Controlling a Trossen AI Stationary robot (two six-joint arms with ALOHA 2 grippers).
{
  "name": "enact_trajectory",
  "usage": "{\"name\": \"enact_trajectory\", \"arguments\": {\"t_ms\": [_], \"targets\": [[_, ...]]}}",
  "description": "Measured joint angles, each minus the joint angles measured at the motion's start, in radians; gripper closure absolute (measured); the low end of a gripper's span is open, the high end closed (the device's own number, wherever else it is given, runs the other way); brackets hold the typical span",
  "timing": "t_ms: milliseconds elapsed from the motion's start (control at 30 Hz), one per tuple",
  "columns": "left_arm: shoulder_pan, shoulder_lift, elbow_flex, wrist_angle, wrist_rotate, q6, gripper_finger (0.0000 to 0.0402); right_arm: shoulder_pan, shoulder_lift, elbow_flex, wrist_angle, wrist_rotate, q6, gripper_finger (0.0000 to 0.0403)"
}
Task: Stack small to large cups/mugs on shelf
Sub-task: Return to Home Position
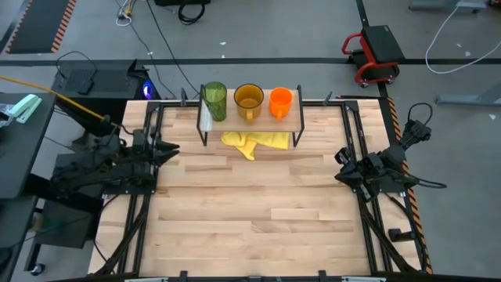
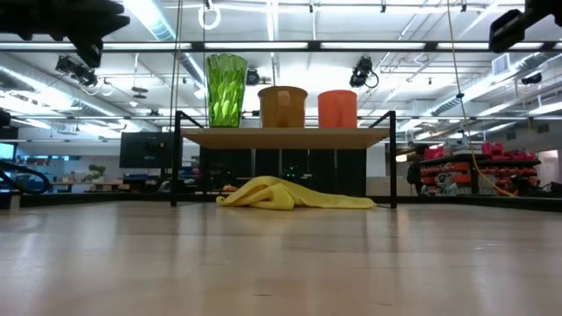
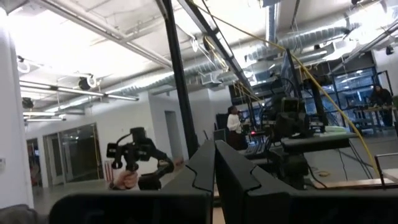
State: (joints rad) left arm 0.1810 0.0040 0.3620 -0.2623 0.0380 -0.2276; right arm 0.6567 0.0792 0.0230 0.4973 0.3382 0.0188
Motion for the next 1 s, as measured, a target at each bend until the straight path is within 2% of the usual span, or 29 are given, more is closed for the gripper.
{"name": "enact_trajectory", "arguments": {"t_ms": [267,367,567,767,1000], "targets": [[0.000,0.000,-0.180,0.221,0.011,-0.016,0.0306,0.000,0.005,-0.016,0.026,0.000,0.001,0.0385],[0.000,0.002,-0.223,0.234,0.011,-0.017,0.0307,0.000,0.005,-0.016,0.026,0.000,-0.003,0.0385],[0.000,0.002,-0.283,0.261,0.008,-0.014,0.0301,0.000,0.005,-0.016,0.025,0.000,-0.045,0.0385],[0.000,0.002,-0.346,0.354,0.007,-0.011,0.0306,0.000,0.011,-0.016,0.006,0.000,-0.045,0.0385],[0.000,0.002,-0.353,0.368,0.006,0.004,0.0303,0.000,0.064,-0.016,0.006,0.000,-0.057,0.0385]]}}
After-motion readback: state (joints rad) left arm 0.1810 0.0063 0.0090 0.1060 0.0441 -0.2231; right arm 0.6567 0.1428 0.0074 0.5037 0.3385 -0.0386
